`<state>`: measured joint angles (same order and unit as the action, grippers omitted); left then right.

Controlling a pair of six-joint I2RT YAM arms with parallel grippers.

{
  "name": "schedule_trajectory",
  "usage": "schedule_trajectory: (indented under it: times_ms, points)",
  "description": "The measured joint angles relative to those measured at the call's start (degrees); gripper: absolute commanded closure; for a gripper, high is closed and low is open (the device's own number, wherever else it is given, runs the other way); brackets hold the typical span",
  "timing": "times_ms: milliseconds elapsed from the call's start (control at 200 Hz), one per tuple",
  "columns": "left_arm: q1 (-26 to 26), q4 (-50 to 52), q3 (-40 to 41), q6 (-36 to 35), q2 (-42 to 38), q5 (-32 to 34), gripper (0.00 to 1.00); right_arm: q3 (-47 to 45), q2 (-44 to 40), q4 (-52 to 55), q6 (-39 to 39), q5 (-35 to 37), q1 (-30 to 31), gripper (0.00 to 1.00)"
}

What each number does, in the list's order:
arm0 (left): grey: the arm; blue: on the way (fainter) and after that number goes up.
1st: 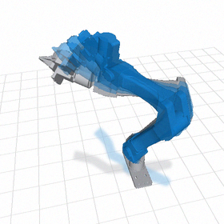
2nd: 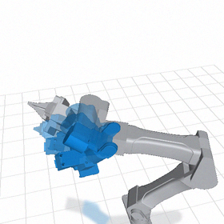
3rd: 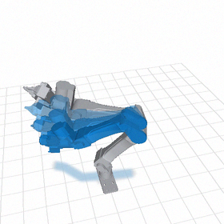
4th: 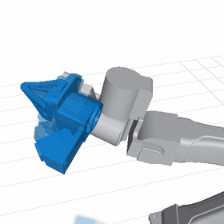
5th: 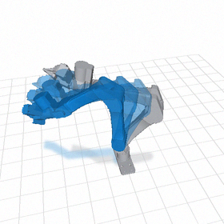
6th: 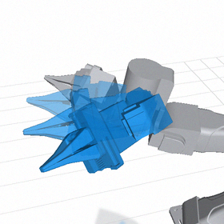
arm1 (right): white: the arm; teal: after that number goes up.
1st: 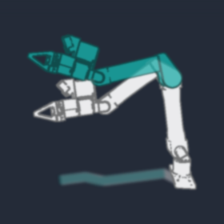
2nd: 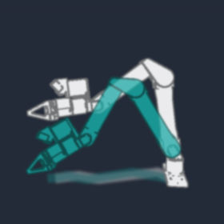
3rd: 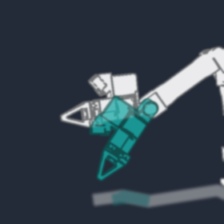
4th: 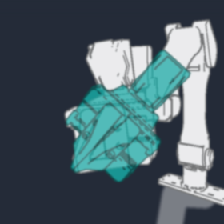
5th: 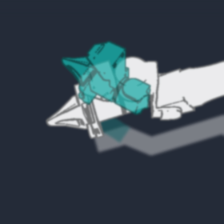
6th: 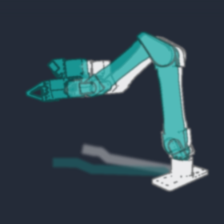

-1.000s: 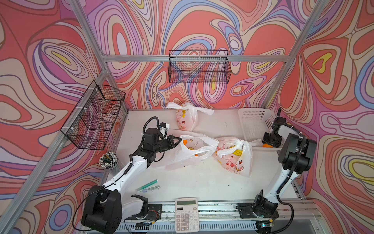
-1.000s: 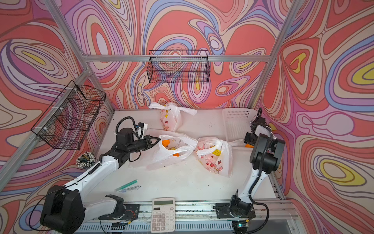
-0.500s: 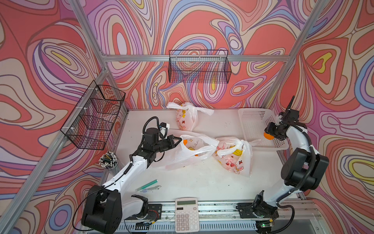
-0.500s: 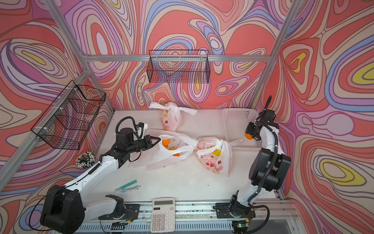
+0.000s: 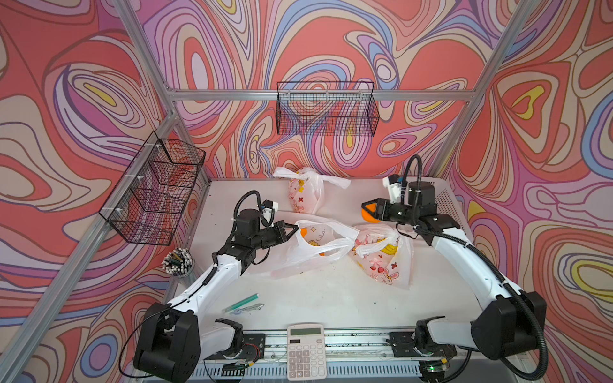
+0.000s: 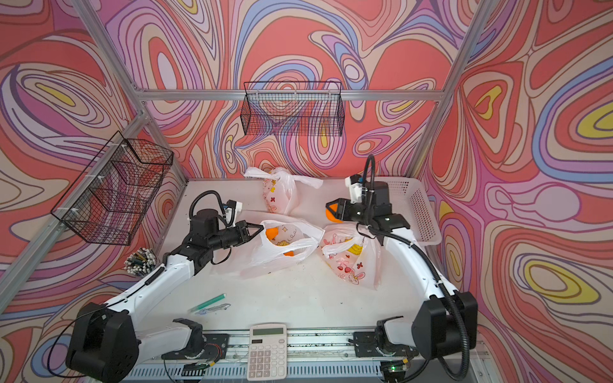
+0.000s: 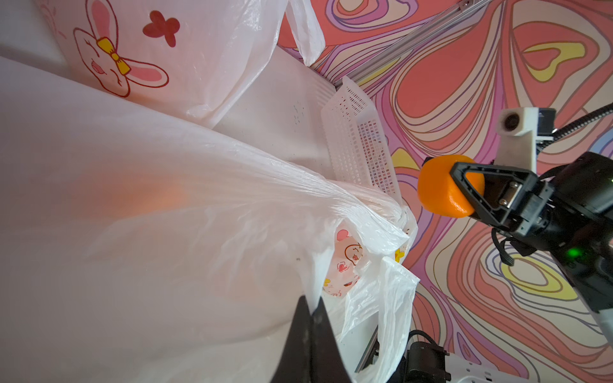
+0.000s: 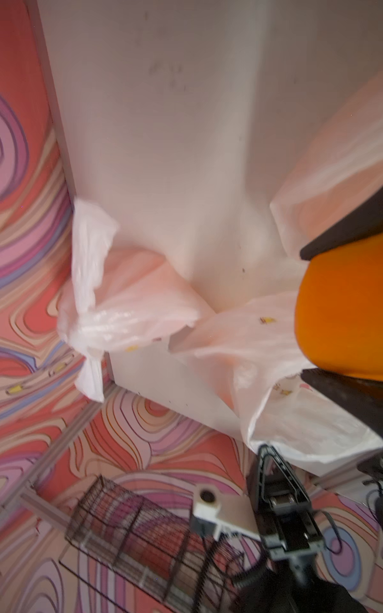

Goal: Place the oranges into plastic bags & tie knots
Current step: Place the orange in the plastic bag.

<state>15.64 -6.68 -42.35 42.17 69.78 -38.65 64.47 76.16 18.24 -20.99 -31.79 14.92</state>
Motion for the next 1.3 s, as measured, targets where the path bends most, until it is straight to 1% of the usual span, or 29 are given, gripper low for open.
schedule_trajectory:
  times_ms: [75,160,225,331,526,586,746,891,992,1087,1227,1302]
  points:
    - [0.0,0.0,0.0,0.0,0.0,-0.09,1.0,0.0,0.44,-2.43,-1.66,0.83,7.72,0.53]
    - [0.0,0.0,0.0,0.0,-0.07,-0.09,1.0,0.02,1.68,-4.7,-2.75,2.14,15.12,0.54]
    - [0.0,0.0,0.0,0.0,-0.17,-0.09,1.0,0.09,3.69,-5.99,-3.19,4.02,19.04,0.54]
    - [0.0,0.02,0.0,0.0,-0.66,-0.07,1.0,0.72,8.94,-7.1,-3.52,8.07,22.75,0.54]
    - [-0.02,0.46,0.0,0.0,-2.1,0.87,1.0,1.6,17.59,-8.0,-3.56,16.09,25.03,0.54]
    - [-0.2,0.96,0.0,0.0,-2.34,1.29,1.0,2.38,19.76,-8.35,-3.56,17.62,25.4,0.53]
    - [-0.66,1.2,0.22,0.07,-2.93,2.36,1.0,3.89,25.11,-11.41,-4.87,17.14,27.32,0.5]
    - [-0.7,1.2,1.01,0.55,-4.31,3.21,1.0,5.01,29.42,-14.64,-7.21,13.68,30.03,0.35]
    - [-0.72,1.18,1.97,0.98,-5.25,3.82,1.0,5.46,30.58,-15.58,-8.22,11.69,31.17,0.23]
    - [-0.74,1.18,2.4,1.03,-5.55,3.8,1.0,6.38,30.47,-15.21,-8.02,11.61,31.28,0.18]
    - [-0.74,1.16,2.64,0.96,-5.57,3.58,1.0,6.88,29.0,-14.03,-7.56,13.2,31.17,0.18]
    - [-0.74,1.14,2.93,0.9,-5.57,3.3,1.0,6.93,27.67,-13.0,-7.28,14.23,31.17,0.22]
